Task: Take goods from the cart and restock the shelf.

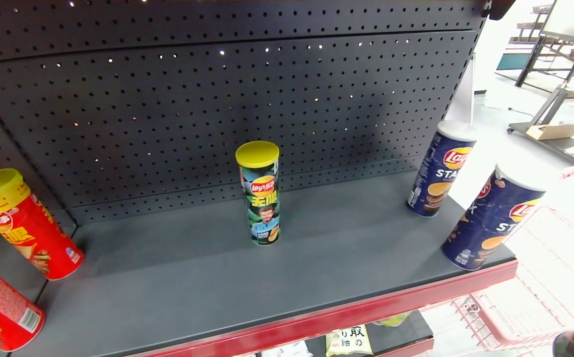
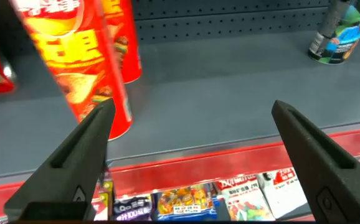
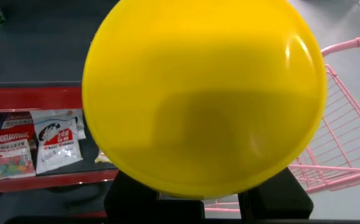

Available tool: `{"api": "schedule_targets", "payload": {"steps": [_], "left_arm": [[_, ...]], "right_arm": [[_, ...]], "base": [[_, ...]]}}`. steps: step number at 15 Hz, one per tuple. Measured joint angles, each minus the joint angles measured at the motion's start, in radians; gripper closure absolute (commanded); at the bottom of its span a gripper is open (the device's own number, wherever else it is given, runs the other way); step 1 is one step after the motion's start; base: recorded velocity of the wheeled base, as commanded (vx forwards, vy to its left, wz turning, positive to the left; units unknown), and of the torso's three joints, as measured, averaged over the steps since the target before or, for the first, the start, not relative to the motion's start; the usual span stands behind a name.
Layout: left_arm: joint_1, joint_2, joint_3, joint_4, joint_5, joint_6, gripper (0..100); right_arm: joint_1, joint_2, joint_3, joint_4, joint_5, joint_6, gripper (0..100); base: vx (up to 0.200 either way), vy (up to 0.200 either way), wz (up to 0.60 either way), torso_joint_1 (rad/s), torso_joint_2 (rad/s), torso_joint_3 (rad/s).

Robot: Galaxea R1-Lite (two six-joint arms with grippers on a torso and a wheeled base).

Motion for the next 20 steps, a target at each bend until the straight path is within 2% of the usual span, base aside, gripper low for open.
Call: {"api": "schedule_targets", "payload": {"steps": [5,7,8,10,12,14,16,20], "left_arm": [[-0.006,0.016,0.000,0.000,-0.013,0.006,0],[-0.006,0.020,-0.001,0.000,-0.089,0.039,0],[-0.007,0.024,-0.019,-0.001,-0.125,0.041,0],[-0.011,0.067,-0.090,-0.001,-0.157,0.010,0],[-0.020,0.194,-0.218,-0.006,-0.198,-0.021,0],[-0.054,0.392,-0.342,-0.033,-0.272,-0.019,0],[-0.112,0.577,-0.409,-0.113,-0.323,-0.004,0],[-0.271,0.922,-0.455,-0.297,-0.373,0.028,0]], "right_arm": [[0.002,-0.126,0.066,-0.001,0.054,-0.014,100],[0.000,-0.162,0.090,-0.002,0.060,-0.013,100],[-0.001,-0.176,0.099,-0.002,0.060,-0.013,100],[-0.002,-0.190,0.108,-0.004,0.061,-0.012,100],[-0.003,-0.197,0.117,-0.007,0.061,-0.011,100],[-0.003,-0.201,0.121,-0.007,0.061,-0.005,100],[-0.003,-0.202,0.126,-0.005,0.062,0.001,100],[-0.002,-0.203,0.132,0.000,0.091,0.027,100]], "base": [[0.000,0.000,0.00,0.000,0.00,0.000],[0.000,0.000,0.00,0.000,0.00,0.000],[0.000,0.000,0.00,0.000,0.00,0.000],[0.000,0.000,0.00,0.000,0.00,0.000],[0.000,0.000,0.00,0.000,0.00,0.000],[0.000,0.000,0.00,0.000,0.00,0.000],[0.000,0.000,0.00,0.000,0.00,0.000],[0.000,0.000,0.00,0.000,0.00,0.000]]}}
